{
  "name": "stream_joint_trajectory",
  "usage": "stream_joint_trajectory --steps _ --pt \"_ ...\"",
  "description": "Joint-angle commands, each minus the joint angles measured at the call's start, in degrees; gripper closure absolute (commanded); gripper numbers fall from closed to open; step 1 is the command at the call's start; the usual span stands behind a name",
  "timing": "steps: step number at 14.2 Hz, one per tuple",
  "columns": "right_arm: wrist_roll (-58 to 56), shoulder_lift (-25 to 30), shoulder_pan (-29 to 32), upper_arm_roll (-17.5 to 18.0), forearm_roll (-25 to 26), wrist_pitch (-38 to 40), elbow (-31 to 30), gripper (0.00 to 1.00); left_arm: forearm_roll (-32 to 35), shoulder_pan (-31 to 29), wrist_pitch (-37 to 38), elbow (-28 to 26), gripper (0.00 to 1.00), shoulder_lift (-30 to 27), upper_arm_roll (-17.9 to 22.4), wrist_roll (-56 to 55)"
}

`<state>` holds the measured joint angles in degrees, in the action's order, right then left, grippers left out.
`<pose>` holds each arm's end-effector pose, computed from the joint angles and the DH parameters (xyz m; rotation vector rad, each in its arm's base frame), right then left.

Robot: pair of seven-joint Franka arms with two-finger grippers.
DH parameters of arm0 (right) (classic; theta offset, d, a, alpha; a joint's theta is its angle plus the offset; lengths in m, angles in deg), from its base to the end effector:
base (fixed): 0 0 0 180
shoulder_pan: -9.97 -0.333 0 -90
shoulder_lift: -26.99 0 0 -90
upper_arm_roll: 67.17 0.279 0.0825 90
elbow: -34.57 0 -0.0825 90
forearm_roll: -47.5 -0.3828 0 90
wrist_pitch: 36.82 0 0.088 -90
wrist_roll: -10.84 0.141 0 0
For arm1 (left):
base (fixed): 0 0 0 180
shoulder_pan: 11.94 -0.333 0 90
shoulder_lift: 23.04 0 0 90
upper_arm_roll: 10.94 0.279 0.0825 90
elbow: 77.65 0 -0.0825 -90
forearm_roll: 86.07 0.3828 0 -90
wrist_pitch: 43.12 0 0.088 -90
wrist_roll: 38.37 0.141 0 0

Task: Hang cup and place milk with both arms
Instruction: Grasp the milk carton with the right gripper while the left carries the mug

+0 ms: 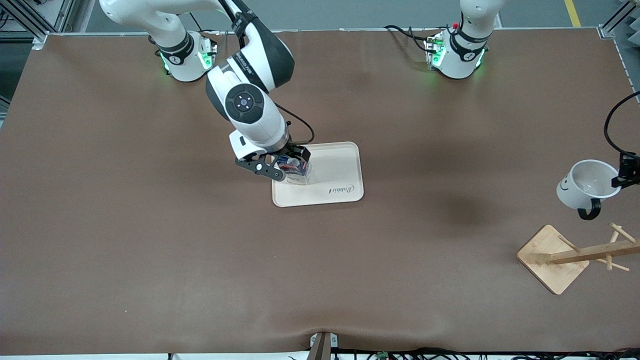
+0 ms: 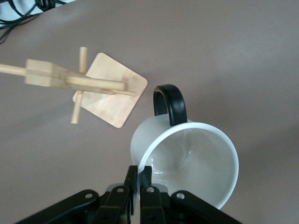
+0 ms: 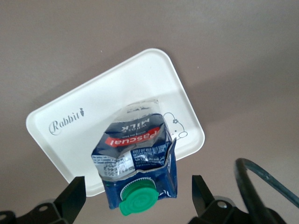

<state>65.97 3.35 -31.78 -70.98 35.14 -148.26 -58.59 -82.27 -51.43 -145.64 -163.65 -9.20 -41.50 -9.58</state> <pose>0.4912 0.4136 0.3100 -3.0212 0.5873 0.2878 0.6148 0.1312 0.4820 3.0660 -0.5275 0.1463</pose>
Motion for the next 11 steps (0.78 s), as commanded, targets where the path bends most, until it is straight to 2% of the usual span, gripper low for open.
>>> stream_joint_trajectory --steps 1,2,3,4,7,11 --pt "1.8 -0.4 -2.7 -0.6 -0.9 -5.4 -3.1 0.0 -2.9 -0.3 -2.7 0.3 1.0 -0.3 -0.3 0.8" --pt "3.1 -0.4 -3.5 -0.7 -0.5 -6.6 -3.5 0.16 -3.1 -0.4 -2.9 0.3 1.0 -0.1 -0.2 0.8" --pt "3.2 -0.4 -2.9 -0.6 -0.5 -5.8 -3.3 0.85 -3.0 -1.1 -3.6 0.4 1.0 0.4 -0.3 0.8" --pt "3.0 -0.4 -2.0 -0.6 -1.4 -3.5 -2.3 1.0 -3.0 -1.6 -4.6 0.4 1.0 0.7 -0.3 1.0" --pt "-0.4 0.3 -0.2 -1.0 -0.4 5.7 0.6 1.0 -3.0 -1.7 -6.6 2.6 1.0 3.4 -0.3 1.6" --pt "-6.4 0.3 7.7 -1.0 -0.9 19.0 10.2 1.0 -3.2 -2.6 -6.8 3.8 1.0 5.7 -0.3 2.8"
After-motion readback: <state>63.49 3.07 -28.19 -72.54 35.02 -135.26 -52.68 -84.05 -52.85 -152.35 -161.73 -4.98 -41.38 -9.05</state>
